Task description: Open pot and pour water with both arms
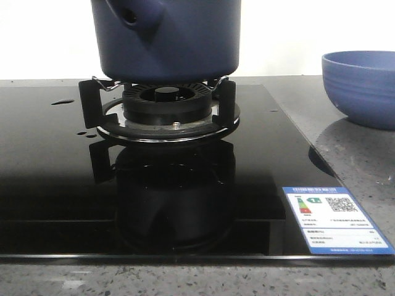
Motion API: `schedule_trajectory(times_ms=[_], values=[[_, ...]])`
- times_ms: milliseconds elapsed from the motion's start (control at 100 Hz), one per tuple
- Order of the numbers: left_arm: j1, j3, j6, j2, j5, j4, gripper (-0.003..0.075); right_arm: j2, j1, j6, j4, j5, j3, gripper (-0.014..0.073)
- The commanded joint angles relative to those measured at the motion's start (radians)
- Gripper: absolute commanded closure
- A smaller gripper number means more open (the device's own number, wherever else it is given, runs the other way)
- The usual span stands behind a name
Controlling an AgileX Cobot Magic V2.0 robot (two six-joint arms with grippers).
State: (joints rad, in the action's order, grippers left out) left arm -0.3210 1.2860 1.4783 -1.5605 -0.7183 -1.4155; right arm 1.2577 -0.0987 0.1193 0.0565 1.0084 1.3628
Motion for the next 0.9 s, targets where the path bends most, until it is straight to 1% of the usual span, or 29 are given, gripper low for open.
schedule_trajectory(times_ms=[0,220,330,450,820,890], values=[[-0.010,0.044,-0.016,0.058,-0.043,-0.060,0.0403,-0.030,-0.006,0.011,0.002,-0.057,0.032,0.0117],[-0.010,0.050,-0.016,0.059,-0.061,-0.046,0.0404,-0.030,-0.006,0.011,0.002,-0.057,0.032,0.0117],[-0.010,0.050,-0.016,0.059,-0.039,0.000,0.0404,-0.030,-0.006,0.011,0.002,-0.057,0.032,0.0117],[-0.010,0.048,-0.016,0.059,-0.004,0.009,0.0404,-0.030,-0.006,0.011,0.002,-0.058,0.032,0.0117],[-0.010,0.048,-0.016,0.053,-0.002,0.018,0.0403,-0.030,-0.006,0.011,0.002,-0.058,0.032,0.0117],[-0.010,0.048,-0.016,0.053,-0.004,0.018,0.0382,-0.030,-0.006,0.011,0.002,-0.058,0.032,0.0117]])
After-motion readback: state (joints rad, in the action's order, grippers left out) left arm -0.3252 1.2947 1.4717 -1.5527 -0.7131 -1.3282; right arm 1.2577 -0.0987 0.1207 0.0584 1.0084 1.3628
